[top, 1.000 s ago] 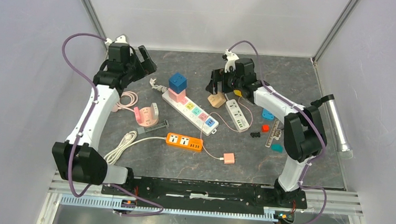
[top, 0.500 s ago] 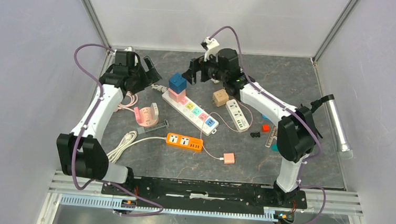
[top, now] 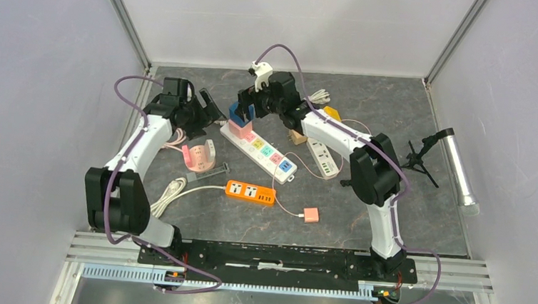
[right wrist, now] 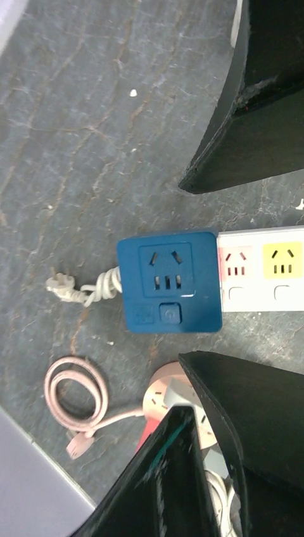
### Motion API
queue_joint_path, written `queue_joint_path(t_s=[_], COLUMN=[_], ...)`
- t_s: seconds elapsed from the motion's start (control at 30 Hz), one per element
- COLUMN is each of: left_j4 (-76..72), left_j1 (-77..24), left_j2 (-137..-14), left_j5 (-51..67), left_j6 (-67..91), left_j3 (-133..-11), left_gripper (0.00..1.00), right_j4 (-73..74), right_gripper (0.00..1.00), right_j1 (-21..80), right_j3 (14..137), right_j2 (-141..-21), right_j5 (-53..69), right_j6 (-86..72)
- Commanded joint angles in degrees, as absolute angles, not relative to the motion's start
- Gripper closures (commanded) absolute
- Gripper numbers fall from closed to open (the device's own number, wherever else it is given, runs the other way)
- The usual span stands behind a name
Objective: Pull the plug off the socket
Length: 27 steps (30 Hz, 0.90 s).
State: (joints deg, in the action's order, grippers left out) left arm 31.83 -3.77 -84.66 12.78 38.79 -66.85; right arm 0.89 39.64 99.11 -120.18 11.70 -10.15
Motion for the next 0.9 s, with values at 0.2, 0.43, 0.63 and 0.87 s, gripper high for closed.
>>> queue_joint_path(t_s=[0.2,0.43,0.63,0.87], left_j4=[30.8,26.3,18.9,9.7], left_j1=[-0.1,-0.1,-0.1,-0.1], left_j2=[-85.4,-89.3,-93.4,-98.2], left_j5=[17.5,23.8,29.9,36.4], left_j6=[39.5,40.1,43.1,49.0], left_j3=[-65.1,-64.9,-63.8,-62.3], left_gripper=[0.11,0.18,0.23,0.34], right_j4=[-1.9,-2.1,-1.9,4.0], right_gripper=[0.04,0.29,0.58,0.63], right_j1=[40.4,40.5,40.6,41.8], right_j3=[103.7,106.5,102.0,98.6], right_j2=[-124.6,-128.6,-124.7,-120.9], right_j5=[15.4,16.0,11.7,4.7], right_j6=[-7.9,-6.0,-4.6,-7.8])
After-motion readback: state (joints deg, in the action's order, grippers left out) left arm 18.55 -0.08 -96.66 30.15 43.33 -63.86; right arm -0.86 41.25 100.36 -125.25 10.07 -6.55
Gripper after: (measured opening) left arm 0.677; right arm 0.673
